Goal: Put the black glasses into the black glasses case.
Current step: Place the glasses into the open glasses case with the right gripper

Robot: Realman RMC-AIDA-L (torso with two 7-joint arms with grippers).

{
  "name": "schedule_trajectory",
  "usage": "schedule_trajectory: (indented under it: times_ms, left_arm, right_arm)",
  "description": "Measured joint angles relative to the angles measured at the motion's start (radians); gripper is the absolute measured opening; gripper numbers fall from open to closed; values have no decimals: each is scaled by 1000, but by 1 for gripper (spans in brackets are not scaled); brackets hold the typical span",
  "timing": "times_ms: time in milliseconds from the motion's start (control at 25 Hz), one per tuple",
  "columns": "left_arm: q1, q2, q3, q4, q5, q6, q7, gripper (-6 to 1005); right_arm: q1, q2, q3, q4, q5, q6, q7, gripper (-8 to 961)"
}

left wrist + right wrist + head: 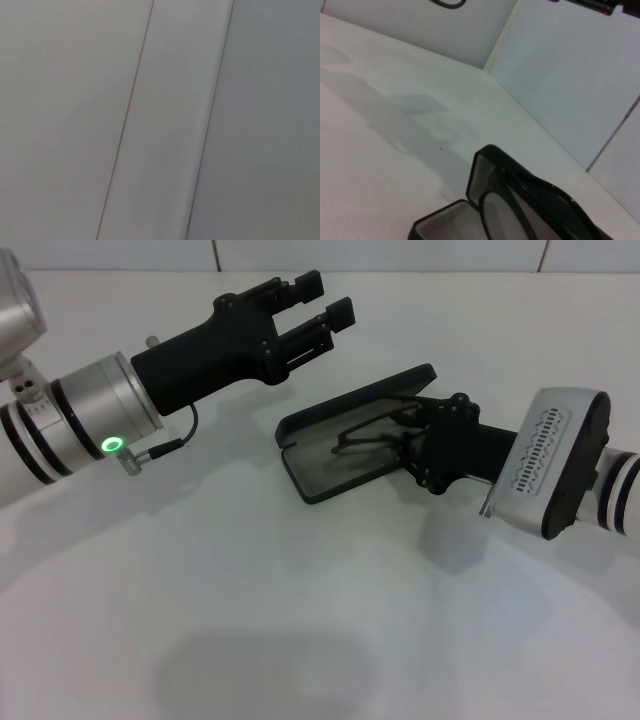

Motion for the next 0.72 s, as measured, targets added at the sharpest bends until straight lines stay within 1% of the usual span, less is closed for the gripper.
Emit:
schedule_trajectory:
  times_ms: [280, 520, 720]
  left_arm:
    - [-2, 0, -2, -17, -6, 0, 1, 594]
    - [4, 1, -2, -18, -8, 0, 1, 593]
    - [-3, 2, -2, -19, -8, 0, 1, 592]
  right_arm:
    - [-2, 0, -16, 3, 3, -3, 5, 325]
    - [-30, -8, -18, -15, -5, -55, 10, 450]
    - [-37, -6, 4, -11, -5, -34, 55, 555]
